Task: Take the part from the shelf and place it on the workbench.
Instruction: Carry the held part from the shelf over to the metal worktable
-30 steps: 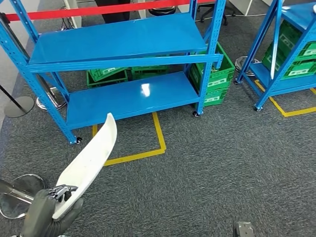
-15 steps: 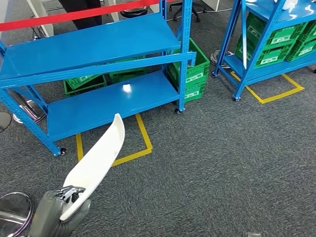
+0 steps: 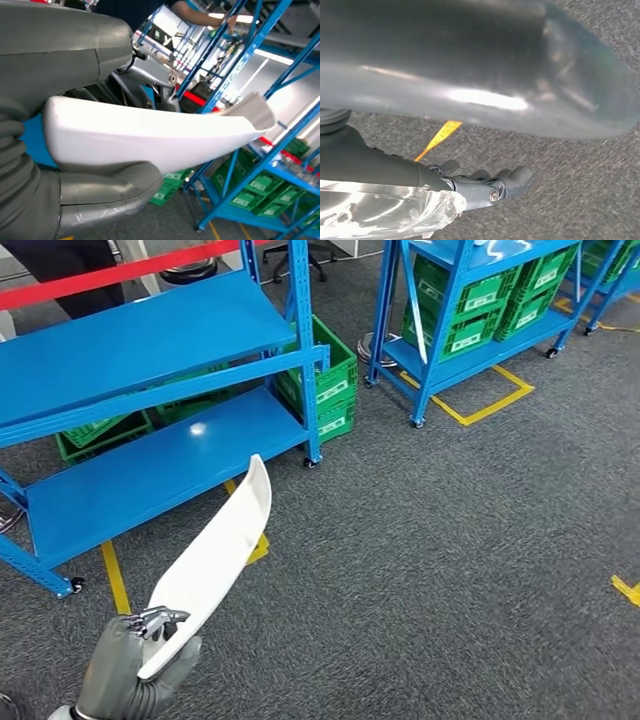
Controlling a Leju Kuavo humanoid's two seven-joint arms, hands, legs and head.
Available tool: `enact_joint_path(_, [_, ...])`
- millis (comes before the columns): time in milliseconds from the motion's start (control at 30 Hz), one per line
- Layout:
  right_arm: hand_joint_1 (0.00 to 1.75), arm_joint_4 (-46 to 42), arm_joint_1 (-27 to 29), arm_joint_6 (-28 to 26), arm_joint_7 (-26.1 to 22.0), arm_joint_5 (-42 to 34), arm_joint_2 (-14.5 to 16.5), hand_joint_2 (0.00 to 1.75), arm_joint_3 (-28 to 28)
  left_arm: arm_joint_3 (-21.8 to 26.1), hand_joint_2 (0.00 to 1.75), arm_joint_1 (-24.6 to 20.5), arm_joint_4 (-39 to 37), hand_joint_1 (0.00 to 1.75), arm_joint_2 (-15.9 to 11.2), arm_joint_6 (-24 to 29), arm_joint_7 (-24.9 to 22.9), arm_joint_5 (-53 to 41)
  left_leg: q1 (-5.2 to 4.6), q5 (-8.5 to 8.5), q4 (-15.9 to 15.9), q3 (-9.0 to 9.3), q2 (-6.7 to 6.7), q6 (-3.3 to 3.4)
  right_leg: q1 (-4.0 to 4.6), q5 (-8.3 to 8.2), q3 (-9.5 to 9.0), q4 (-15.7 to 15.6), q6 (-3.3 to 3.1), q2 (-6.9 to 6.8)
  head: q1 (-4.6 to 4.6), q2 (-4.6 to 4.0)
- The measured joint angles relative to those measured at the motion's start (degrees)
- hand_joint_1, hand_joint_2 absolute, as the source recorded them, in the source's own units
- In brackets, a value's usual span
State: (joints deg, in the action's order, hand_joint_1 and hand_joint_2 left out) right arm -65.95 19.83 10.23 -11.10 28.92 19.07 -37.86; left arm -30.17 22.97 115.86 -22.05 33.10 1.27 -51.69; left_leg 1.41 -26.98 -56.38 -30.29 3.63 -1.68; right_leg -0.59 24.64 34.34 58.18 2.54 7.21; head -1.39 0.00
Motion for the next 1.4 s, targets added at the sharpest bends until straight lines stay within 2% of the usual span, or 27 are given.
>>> enact_joint_path(67, [0.0,-0.1,0.3,0.0,0.3,0.2,0.1,0.0,-0.2,0.0,1.75,-0.2,0.0,1.69,0.2,0.1,0.1,0.0,0.05,0.29,0.2,0.05,-1.28,0.9,0.02,0.98,0.96,1.4,0.57,-1.93,0.25,0.0])
enact_joint_path(100, [0.0,-0.1,0.4,0.0,0.4,0.3,0.1,0.0,-0.3,0.0,1.75,-0.2,0.0,1.69,0.3,0.2,0.1,0.1,0.11,0.4,0.3,0.07,-2.02,1.24,0.08,2.52,2.0,3.7,0.75,-3.61,0.42,0.0])
enact_joint_path(133, [0.0,-0.2,0.3,0.1,0.6,0.4,0.2,0.0,-0.3,0.0,1.75,0.0,0.0,1.69,0.4,0.2,0.2,0.2,0.04,0.42,0.3,0.03,-2.75,1.47,0.12,4.6,3.61,7.3,0.91,-5.4,0.62,0.0])
enact_joint_path(167, [0.0,-0.2,0.3,0.2,0.9,0.5,0.2,0.0,-0.3,0.0,1.75,0.1,0.0,1.69,0.5,0.3,0.2,0.4,-0.04,0.42,0.3,0.0,-3.5,1.57,0.09,6.74,5.49,11.5,1.09,-6.3,0.74,0.0])
enact_joint_path(200, [0.0,-0.2,0.3,0.2,1.1,0.6,0.3,0.0,-0.3,0.1,1.75,0.2,0.0,1.69,0.6,0.3,0.2,0.5,-0.1,0.42,0.3,-0.03,-4.25,1.59,0.04,8.25,7.04,15.0,1.23,-6.66,0.74,0.0])
enact_joint_path(233, [0.0,-0.1,0.4,0.3,1.4,0.6,0.3,0.0,-0.3,0.1,1.75,0.3,0.0,1.69,0.7,0.3,0.2,0.6,-0.14,0.41,0.3,-0.04,-4.97,1.59,0.01,8.76,7.7,16.9,1.34,-6.81,0.75,0.0])
enact_joint_path(267, [0.0,-0.1,0.5,0.3,1.6,0.6,0.4,0.0,-0.3,0.2,1.75,0.3,0.0,1.69,0.7,0.4,0.2,0.6,-0.16,0.38,0.3,0.0,-5.63,1.55,0.0,8.15,7.14,16.4,1.38,-6.93,0.75,0.0])
enact_joint_path(300, [0.0,-0.1,0.6,0.3,1.7,0.6,0.4,0.0,-0.3,0.2,1.75,0.3,0.0,1.69,0.7,0.4,0.2,0.6,-0.16,0.33,0.3,0.09,-6.25,1.47,-0.01,6.65,5.32,13.4,1.34,-7.23,0.75,0.0])
enact_joint_path(367, [0.0,-0.2,0.6,0.4,1.7,0.6,0.4,0.0,-0.3,0.3,1.75,0.3,0.0,1.69,0.8,0.4,0.2,0.6,-0.36,0.08,0.2,0.45,-7.31,1.06,0.02,3.49,0.27,5.0,1.09,-9.31,0.76,0.0])
enact_joint_path(433, [0.0,-0.2,0.4,0.4,1.8,0.6,0.5,0.0,-0.3,0.4,1.75,0.4,0.0,1.69,0.9,0.5,0.2,0.7,-0.65,-0.17,0.2,0.88,-8.13,0.38,0.11,2.31,-2.12,0.7,0.52,-10.69,0.65,0.0])
enact_joint_path(500, [0.0,-0.2,0.5,0.6,2.2,0.7,0.5,0.0,-0.3,0.5,1.75,0.5,0.0,1.69,1.1,0.8,0.2,1.1,-0.62,-0.2,0.4,1.23,-8.96,-0.37,0.28,2.22,-1.79,0.6,-0.28,-9.82,0.58,0.0])
enact_joint_path(567, [0.0,-0.3,0.7,1.0,2.9,0.8,0.6,0.0,-0.3,1.0,1.75,0.7,0.0,1.69,1.2,1.0,0.2,1.6,-0.41,-1.03,-0.3,1.09,-8.14,-1.12,0.18,1.83,-1.83,0.4,-1.14,-8.82,0.51,0.0])
enact_joint_path(633, [0.0,-0.6,0.8,1.5,3.6,0.8,0.7,0.0,-0.2,1.7,1.75,1.0,0.0,1.69,1.3,1.1,0.2,2.0,-0.34,-4.23,-5.1,-1.06,-5.65,-1.53,-0.01,1.32,-1.9,0.2,-1.86,-7.81,0.34,0.0])
enact_joint_path(700, [0.0,-1.0,1.1,1.8,4.3,0.5,0.8,0.0,0.0,2.4,1.75,1.3,0.0,1.69,1.5,1.2,0.3,2.2,-0.38,-7.92,-13.2,-5.12,-4.23,-1.56,0.1,1.1,-1.62,0.2,-2.18,-6.57,0.29,0.0])
enact_joint_path(733, [0.0,-1.2,1.3,1.9,4.5,0.3,0.8,0.0,0.1,2.7,1.75,1.4,0.0,1.69,1.7,1.2,0.5,2.3,-0.4,-8.47,-16.0,-6.66,-4.04,-1.5,0.18,1.07,-1.55,0.2,-2.23,-5.88,0.3,0.0])
enact_joint_path(767, [0.0,-1.4,1.5,2.1,4.9,0.0,0.8,0.0,0.2,3.0,1.75,1.4,0.0,1.69,1.8,1.1,0.6,2.3,-0.43,-7.75,-16.6,-7.21,-3.94,-1.38,0.23,1.06,-1.55,0.2,-2.24,-5.14,0.31,0.0])
enact_joint_path(833, [0.0,-2.2,2.2,2.2,5.7,-0.8,0.9,0.0,0.7,3.6,1.75,1.5,0.0,1.69,2.2,1.0,0.8,2.3,-0.45,-3.62,-11.4,-5.15,-3.27,-0.98,0.26,1.01,-1.69,0.2,-2.16,-3.69,0.31,0.0])
enact_joint_path(900, [0.0,-3.4,2.8,2.3,6.5,-1.6,0.9,0.0,1.4,4.1,1.75,1.6,0.0,1.69,2.6,0.9,1.0,2.2,-0.4,-0.19,-3.7,-1.9,-0.9,-0.46,0.31,0.97,-1.55,0.3,-1.81,-2.31,0.33,0.0])
enact_joint_path(967, [0.0,-4.4,3.3,2.4,7.2,-2.1,0.9,0.0,2.0,4.6,1.75,1.7,0.0,1.69,3.0,0.8,1.2,2.1,-0.49,0.52,-0.2,-0.58,0.49,0.0,0.28,0.88,-0.97,0.4,-1.13,-1.08,0.34,0.0])
enact_joint_path(1033, [0.0,-5.3,4.1,2.4,8.0,-2.5,1.0,0.0,2.4,5.0,1.75,1.8,0.0,1.69,3.4,0.8,1.4,2.1,-0.55,0.61,0.2,-0.47,-0.54,0.61,0.14,0.74,-0.39,0.4,-0.37,-0.23,0.37,0.0])
enact_joint_path(1100, [0.0,-6.1,4.6,2.4,8.8,-2.8,1.0,0.0,2.8,5.5,1.75,2.0,0.0,1.69,3.8,0.9,1.6,2.3,-0.4,0.9,0.5,-0.31,-1.81,1.33,0.21,2.28,0.78,2.5,0.16,-2.04,0.69,0.0])
enact_joint_path(1167, [0.0,-6.9,4.9,2.5,9.4,-3.0,1.0,0.0,3.2,6.0,1.75,2.4,0.0,1.69,4.3,1.1,1.7,3.0,-0.44,0.96,0.6,-0.26,-3.25,1.74,0.27,6.33,3.87,9.3,0.57,-5.31,1.03,0.0])
enact_joint_path(1200, [0.0,-7.2,5.0,2.6,9.7,-3.0,1.0,0.0,3.4,6.2,1.75,2.7,0.0,1.69,4.5,1.2,1.8,3.3,-0.49,0.93,0.6,-0.28,-4.0,1.81,0.21,8.3,5.68,13.2,0.78,-6.25,1.09,0.0])
enact_joint_path(1233, [0.0,-7.4,5.1,2.6,9.9,-3.1,1.0,0.0,3.6,6.4,1.75,2.9,0.0,1.69,4.7,1.3,1.9,3.7,-0.53,0.91,0.6,-0.29,-4.73,1.83,0.13,9.36,6.86,16.0,0.96,-6.66,1.08,0.0])
enact_joint_path(1267, [0.0,-7.7,5.2,2.7,10.0,-3.0,1.0,0.0,3.7,6.6,1.75,3.0,0.0,1.69,4.9,1.3,2.0,4.2,-0.52,0.87,0.6,-0.27,-5.4,1.79,0.05,9.3,6.99,16.7,1.1,-6.85,1.1,0.0])
enact_joint_path(1300, [0.0,-7.8,5.3,2.7,10.1,-3.0,1.0,0.0,3.8,6.8,1.75,3.1,0.0,1.69,5.0,1.3,2.3,4.9,-0.5,0.81,0.6,-0.2,-6.02,1.71,-0.03,8.28,5.96,15.2,1.2,-7.05,1.09,0.0])
enact_joint_path(1400, [0.0,-8.4,5.3,2.8,9.7,-2.7,1.0,0.0,4.1,7.7,1.75,3.5,0.1,1.69,5.6,1.4,4.3,8.3,-0.51,0.37,0.4,0.28,-7.63,0.95,-0.19,3.78,-0.71,3.8,1.16,-9.3,1.08,0.0])
